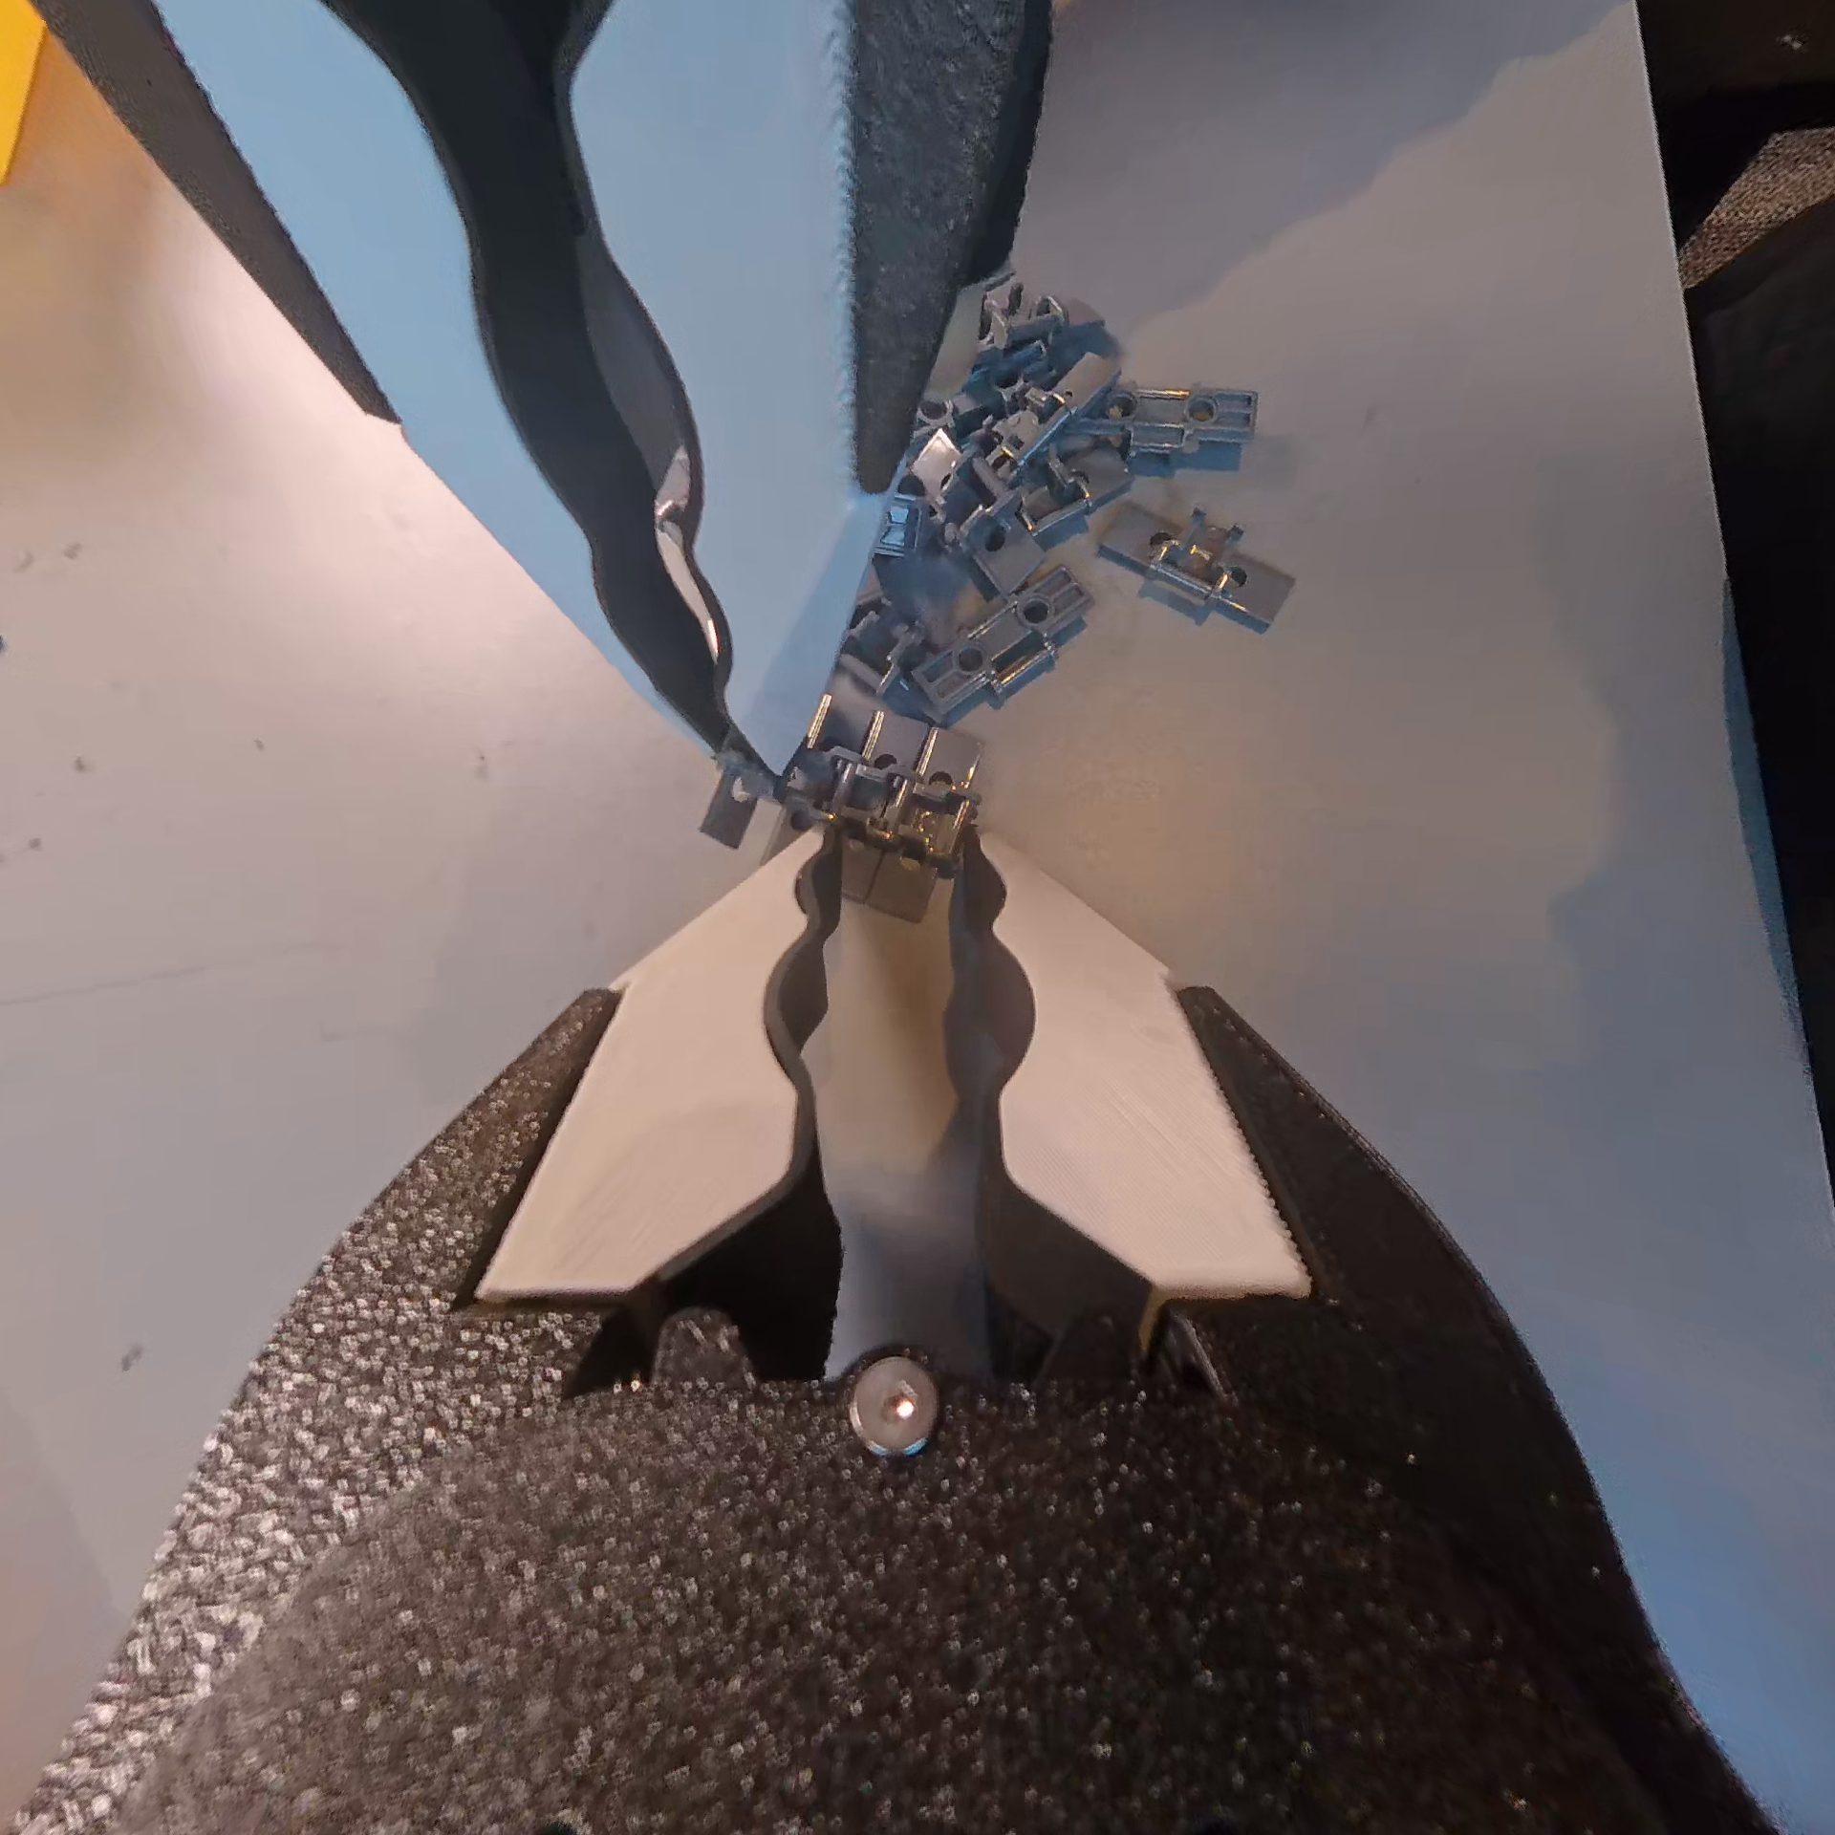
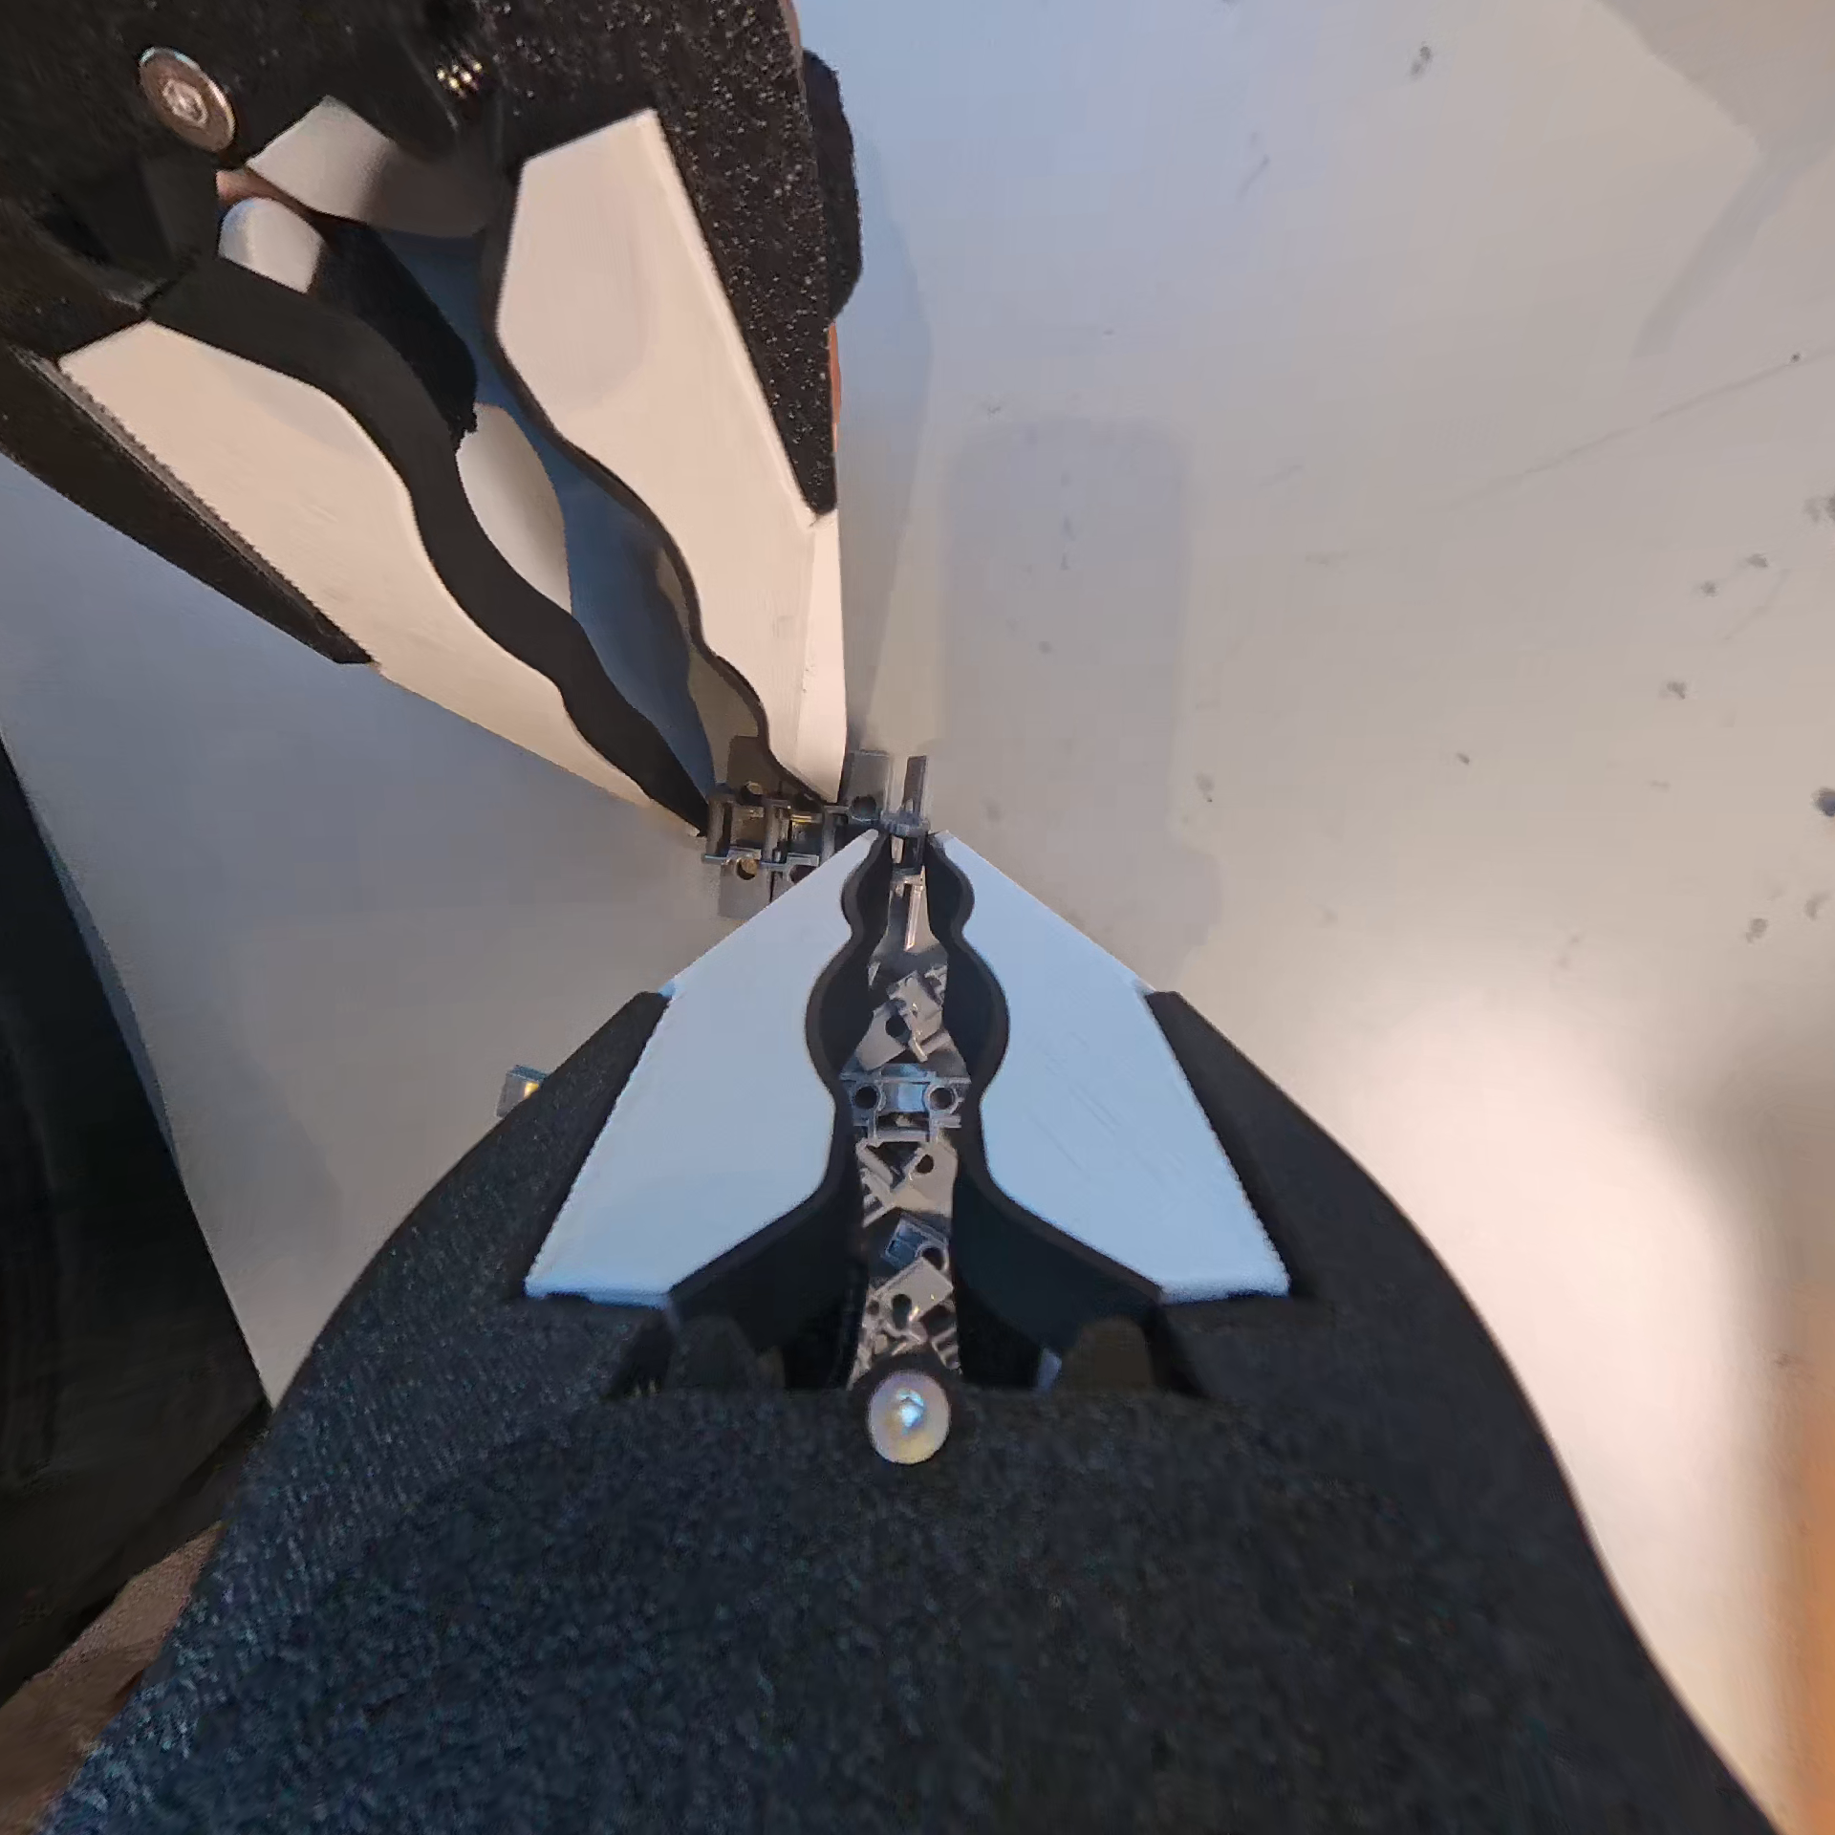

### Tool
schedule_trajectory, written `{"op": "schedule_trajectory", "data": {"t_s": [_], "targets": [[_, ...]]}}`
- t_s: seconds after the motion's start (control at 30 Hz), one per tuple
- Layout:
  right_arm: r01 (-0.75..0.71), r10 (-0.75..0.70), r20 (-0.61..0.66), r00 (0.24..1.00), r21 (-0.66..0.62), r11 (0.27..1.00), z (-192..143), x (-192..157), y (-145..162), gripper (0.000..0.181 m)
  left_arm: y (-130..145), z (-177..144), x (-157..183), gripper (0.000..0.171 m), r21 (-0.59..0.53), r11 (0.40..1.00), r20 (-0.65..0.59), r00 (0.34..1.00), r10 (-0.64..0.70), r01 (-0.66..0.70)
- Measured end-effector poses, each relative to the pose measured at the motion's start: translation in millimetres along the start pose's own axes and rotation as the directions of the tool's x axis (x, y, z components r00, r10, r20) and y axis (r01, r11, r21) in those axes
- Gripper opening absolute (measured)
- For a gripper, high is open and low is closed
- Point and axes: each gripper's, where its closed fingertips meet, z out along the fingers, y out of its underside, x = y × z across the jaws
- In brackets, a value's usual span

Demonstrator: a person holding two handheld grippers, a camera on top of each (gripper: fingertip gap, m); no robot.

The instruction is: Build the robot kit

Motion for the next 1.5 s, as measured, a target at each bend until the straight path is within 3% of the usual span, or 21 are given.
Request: {"op": "schedule_trajectory", "data": {"t_s": [0.73,1.5], "targets": [[0.222,-0.223,-0.148,0.963,-0.024,0.975,1.7,-3.3,-0.5,0.005,1.0,-0.5,1.2,0.020,0.006,0.999,-0.017,0.999,0.034,-0.034],[0.220,-0.222,-0.154,0.963,-0.030,0.975,4.5,-6.5,-1.5,0.005,1.9,-0.8,2.9,0.018,0.020,0.994,0.028,0.994,0.102,-0.103]]}}
